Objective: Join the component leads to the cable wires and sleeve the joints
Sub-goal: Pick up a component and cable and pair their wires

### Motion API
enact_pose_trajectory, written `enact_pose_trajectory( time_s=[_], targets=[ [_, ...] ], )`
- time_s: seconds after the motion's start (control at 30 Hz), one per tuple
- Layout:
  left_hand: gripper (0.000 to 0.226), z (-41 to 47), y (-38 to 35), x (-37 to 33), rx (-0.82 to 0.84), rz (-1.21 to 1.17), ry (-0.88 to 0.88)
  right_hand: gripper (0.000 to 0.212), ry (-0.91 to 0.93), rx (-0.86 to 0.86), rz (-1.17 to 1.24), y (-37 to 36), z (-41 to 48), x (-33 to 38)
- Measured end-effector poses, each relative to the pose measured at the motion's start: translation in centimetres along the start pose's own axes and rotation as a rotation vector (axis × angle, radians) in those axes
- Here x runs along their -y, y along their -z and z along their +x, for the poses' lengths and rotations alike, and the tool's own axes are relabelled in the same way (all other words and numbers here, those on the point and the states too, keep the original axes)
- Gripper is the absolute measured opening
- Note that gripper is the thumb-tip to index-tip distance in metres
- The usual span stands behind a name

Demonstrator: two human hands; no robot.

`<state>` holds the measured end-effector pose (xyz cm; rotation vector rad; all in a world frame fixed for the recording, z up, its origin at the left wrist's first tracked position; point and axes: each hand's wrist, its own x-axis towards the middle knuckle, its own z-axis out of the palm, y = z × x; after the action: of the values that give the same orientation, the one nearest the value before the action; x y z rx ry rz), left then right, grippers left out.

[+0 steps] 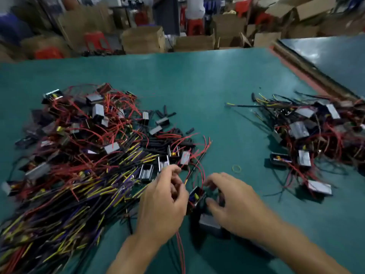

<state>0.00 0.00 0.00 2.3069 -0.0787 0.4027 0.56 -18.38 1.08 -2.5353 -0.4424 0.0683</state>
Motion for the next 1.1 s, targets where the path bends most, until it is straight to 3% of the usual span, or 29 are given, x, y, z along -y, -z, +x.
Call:
enact_pose_trajectory(
  time_s=[0.1, 0.2, 0.3, 0.4, 0.6, 0.73, 0.83, 0.93, 1.1],
  targets=[
    [0.021, -1.5, 0.5, 0.7, -0.036, -0.005, -0.138, 0.019, 0.010, -0.076, 0.057, -0.6, 0.2, 0.3],
    [0.018, -2.0, 1.2, 0.4, 0.013, -0.035, -0.168, 0.021, -0.043, -0.204, 0.183, -0.4, 0.8, 1.0],
    [0.033, -2.2, 1.3, 0.2, 0.112, 0.047, -0.242, 0.029, -0.100, -0.468, 0.530, -0.2, 1.3, 1.7],
    [0.045, -2.1, 1.4, 0.5, 0.199, 0.110, -0.284, 0.028, -0.126, -0.554, 0.553, 0.7, 1.0, 1.3],
    [0.022, -0.7, 0.5, 1.4, 0.123, 0.118, -0.298, 0.014, -0.213, -0.147, 0.071, 2.2, -0.5, -2.3],
    [0.008, -0.1, -0.1, 1.7, 0.033, 0.122, -0.292, 0.016, -0.169, 0.068, -0.045, 2.5, -0.9, -2.4],
    [0.008, 0.3, -0.8, 1.3, -0.097, 0.162, -0.278, 0.015, -0.066, 0.073, 0.042, 2.8, -1.2, -1.7],
    [0.007, 0.6, -1.0, 1.2, -0.140, 0.137, -0.212, 0.015, -0.003, 0.132, 0.395, 3.1, -1.7, 0.1],
    [0.010, 1.7, 0.4, 1.5, -0.060, -0.286, -0.012, 0.010, 0.112, 0.237, 0.458, 3.2, 0.7, 4.1]
  ],
)
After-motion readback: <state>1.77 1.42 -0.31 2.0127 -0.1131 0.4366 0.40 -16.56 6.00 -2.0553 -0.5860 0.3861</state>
